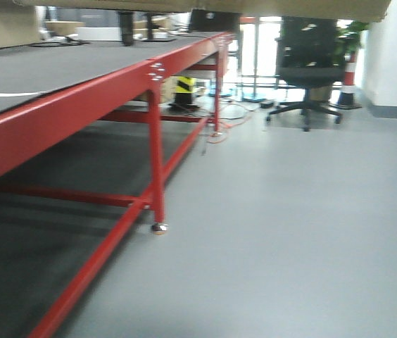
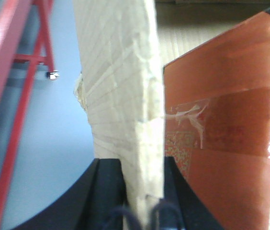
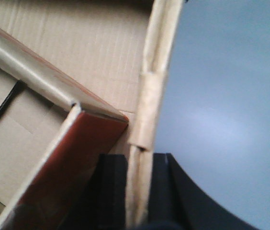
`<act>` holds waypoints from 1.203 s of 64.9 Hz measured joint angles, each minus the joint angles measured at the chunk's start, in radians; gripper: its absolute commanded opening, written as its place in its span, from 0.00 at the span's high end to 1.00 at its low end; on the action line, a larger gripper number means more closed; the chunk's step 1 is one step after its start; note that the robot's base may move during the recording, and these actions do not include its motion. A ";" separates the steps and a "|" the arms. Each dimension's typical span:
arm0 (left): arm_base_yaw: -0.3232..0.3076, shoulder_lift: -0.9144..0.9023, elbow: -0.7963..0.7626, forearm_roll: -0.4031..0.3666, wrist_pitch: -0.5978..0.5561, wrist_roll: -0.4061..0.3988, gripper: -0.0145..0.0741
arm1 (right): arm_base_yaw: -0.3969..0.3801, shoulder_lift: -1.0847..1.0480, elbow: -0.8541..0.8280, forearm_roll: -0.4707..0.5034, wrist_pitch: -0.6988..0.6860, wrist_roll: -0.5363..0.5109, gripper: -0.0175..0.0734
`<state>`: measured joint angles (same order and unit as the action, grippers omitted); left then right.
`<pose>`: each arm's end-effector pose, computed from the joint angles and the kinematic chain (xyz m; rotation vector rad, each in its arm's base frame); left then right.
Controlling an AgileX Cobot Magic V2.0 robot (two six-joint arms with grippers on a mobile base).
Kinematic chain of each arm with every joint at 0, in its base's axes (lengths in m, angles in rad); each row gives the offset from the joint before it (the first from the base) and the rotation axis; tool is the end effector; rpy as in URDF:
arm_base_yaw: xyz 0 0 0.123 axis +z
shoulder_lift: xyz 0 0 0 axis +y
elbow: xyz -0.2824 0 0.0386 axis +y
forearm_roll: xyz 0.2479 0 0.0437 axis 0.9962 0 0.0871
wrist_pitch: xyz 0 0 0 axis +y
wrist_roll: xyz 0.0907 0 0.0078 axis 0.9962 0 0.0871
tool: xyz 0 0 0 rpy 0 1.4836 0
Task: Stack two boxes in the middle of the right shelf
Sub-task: 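Drive the base past the red table while holding the boxes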
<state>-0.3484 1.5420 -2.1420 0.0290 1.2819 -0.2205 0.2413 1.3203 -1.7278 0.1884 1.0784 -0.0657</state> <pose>0.2694 -0.0952 0.5314 0.1322 2.1757 -0.2911 0.2420 0.0750 0.4955 -0.3300 2.1312 0.3322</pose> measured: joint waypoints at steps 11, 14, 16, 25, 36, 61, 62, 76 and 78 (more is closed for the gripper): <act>0.000 0.000 0.000 0.000 0.000 0.000 0.96 | 0.000 0.000 0.000 0.000 0.000 0.000 0.97; 0.000 0.000 0.000 0.000 0.000 0.000 0.96 | 0.000 0.000 0.000 0.000 0.000 0.000 0.97; 0.000 0.000 0.000 0.000 0.000 0.000 0.96 | 0.000 0.000 0.000 0.000 0.000 0.000 0.97; 0.000 0.000 0.000 0.000 0.000 0.000 0.96 | 0.000 0.000 0.000 0.000 0.000 0.000 0.97; 0.000 0.000 0.000 0.000 0.000 0.000 0.96 | 0.000 0.000 0.000 0.000 0.000 0.000 0.97; 0.000 0.000 0.000 0.000 0.000 0.000 0.96 | 0.000 0.000 0.000 0.000 0.000 0.000 0.97; 0.000 0.000 0.000 0.000 0.000 0.000 0.96 | 0.000 0.000 0.000 0.000 0.000 0.000 0.97; 0.000 0.000 0.000 0.000 0.000 0.000 0.96 | 0.000 0.000 0.000 0.000 0.000 0.000 0.97; 0.000 0.000 0.000 0.000 0.000 0.000 0.96 | 0.000 0.000 0.000 0.000 0.000 0.000 0.97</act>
<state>-0.3484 1.5420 -2.1420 0.0290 1.2819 -0.2205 0.2413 1.3203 -1.7278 0.1884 1.0784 -0.0657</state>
